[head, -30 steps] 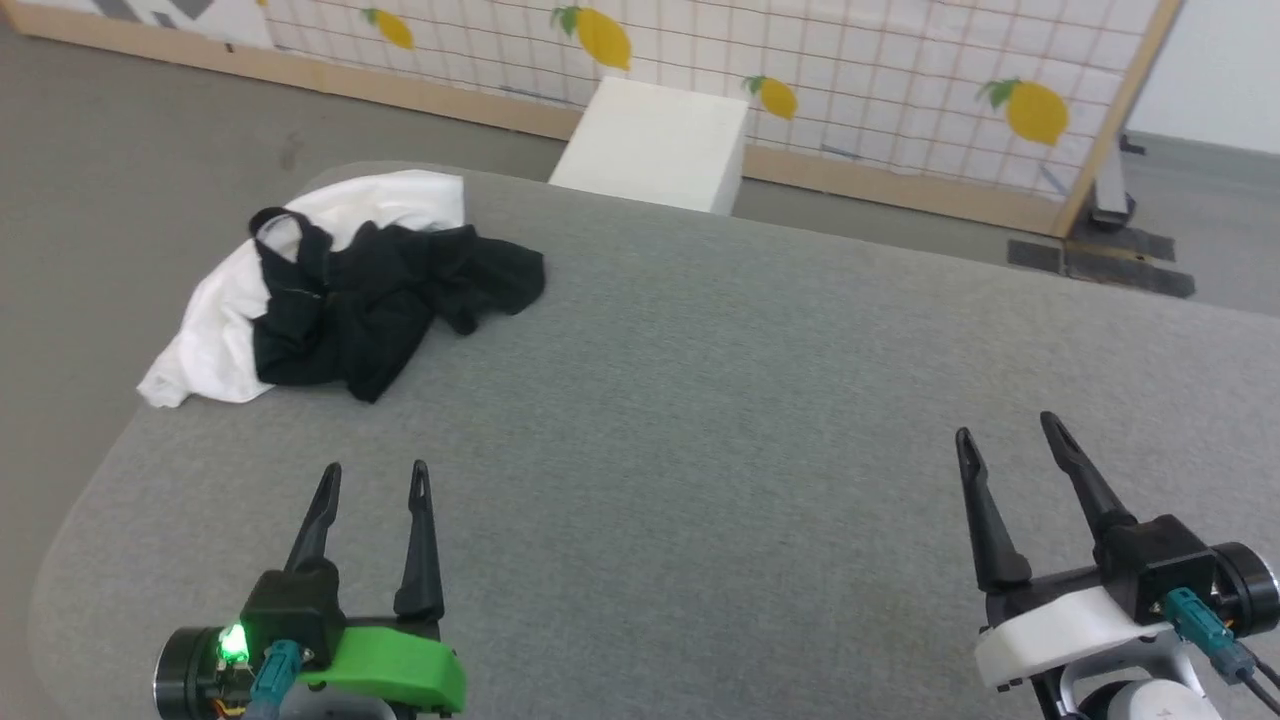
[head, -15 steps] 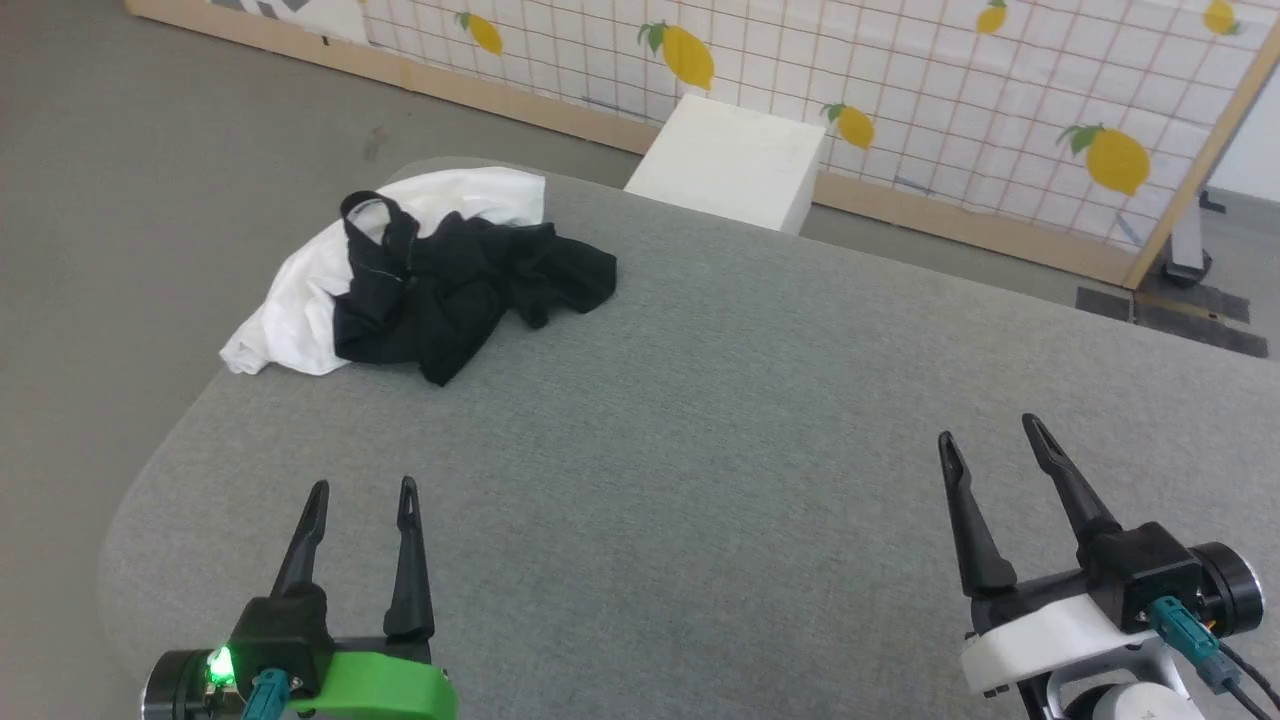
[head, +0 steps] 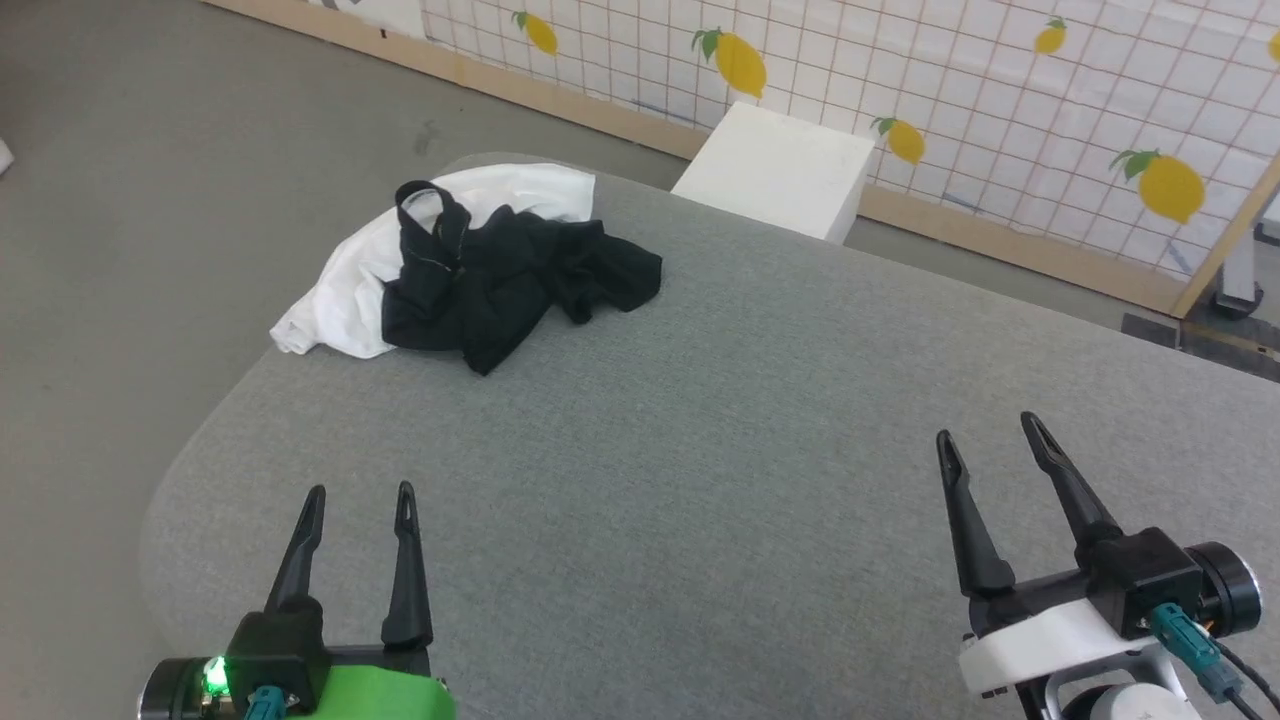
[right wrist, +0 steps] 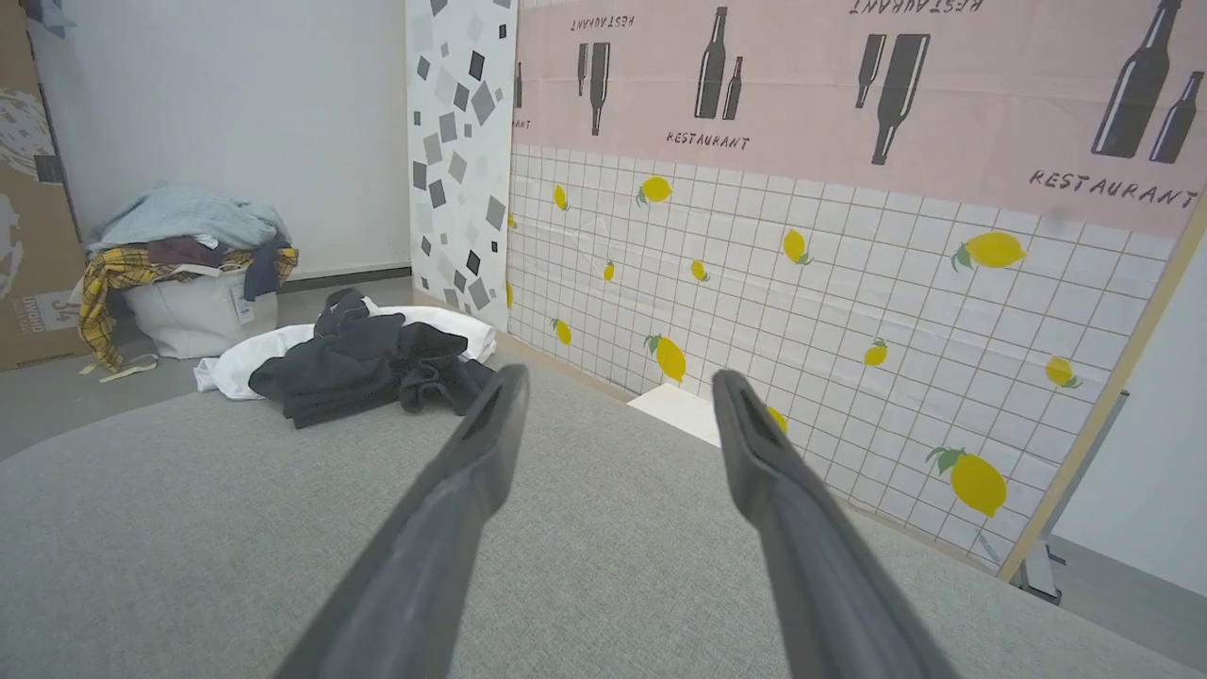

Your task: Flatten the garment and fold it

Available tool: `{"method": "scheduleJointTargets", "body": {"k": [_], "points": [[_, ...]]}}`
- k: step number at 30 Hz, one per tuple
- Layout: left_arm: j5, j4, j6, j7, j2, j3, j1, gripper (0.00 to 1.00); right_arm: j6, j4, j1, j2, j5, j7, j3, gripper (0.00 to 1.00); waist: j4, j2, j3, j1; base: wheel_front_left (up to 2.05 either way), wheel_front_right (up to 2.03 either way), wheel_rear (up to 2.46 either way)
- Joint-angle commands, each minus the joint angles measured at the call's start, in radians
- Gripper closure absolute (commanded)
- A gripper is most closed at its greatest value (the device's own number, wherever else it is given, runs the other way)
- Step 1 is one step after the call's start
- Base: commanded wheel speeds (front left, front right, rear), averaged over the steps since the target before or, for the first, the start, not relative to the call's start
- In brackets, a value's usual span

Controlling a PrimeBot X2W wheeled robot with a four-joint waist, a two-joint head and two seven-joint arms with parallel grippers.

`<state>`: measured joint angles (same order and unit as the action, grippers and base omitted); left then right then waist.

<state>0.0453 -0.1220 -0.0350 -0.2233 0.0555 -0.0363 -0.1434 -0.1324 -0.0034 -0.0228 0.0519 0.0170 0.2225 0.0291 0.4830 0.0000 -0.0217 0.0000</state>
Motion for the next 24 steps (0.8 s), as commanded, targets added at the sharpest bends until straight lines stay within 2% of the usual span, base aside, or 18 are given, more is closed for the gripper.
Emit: {"method": "scheduleJointTargets", "body": {"k": [1, 12, 24], "points": [[0.005, -0.007, 0.0, -0.013, -0.005, -0.001, -0.011, 0.0, 0.002, 0.002, -0.012, -0.001, 0.005, 0.014, 0.0, 0.0, 0.008, 0.0, 0.002, 0.0, 0.0, 0.0, 0.0], [0.014, -0.015, -0.01, -0.038, -0.005, -0.017, -0.015, 0.0, 0.002, 0.005, -0.009, -0.002, 0.007, 0.038, 0.002, 0.0, 0.048, 0.0, 0.007, 0.0, 0.0, 0.0, 0.0], [0.016, -0.011, -0.009, -0.038, -0.005, -0.017, -0.011, 0.0, 0.002, 0.006, -0.012, -0.002, 0.006, 0.039, -0.008, 0.0, 0.049, 0.0, 0.007, 0.0, 0.0, 0.0, 0.0]]}}
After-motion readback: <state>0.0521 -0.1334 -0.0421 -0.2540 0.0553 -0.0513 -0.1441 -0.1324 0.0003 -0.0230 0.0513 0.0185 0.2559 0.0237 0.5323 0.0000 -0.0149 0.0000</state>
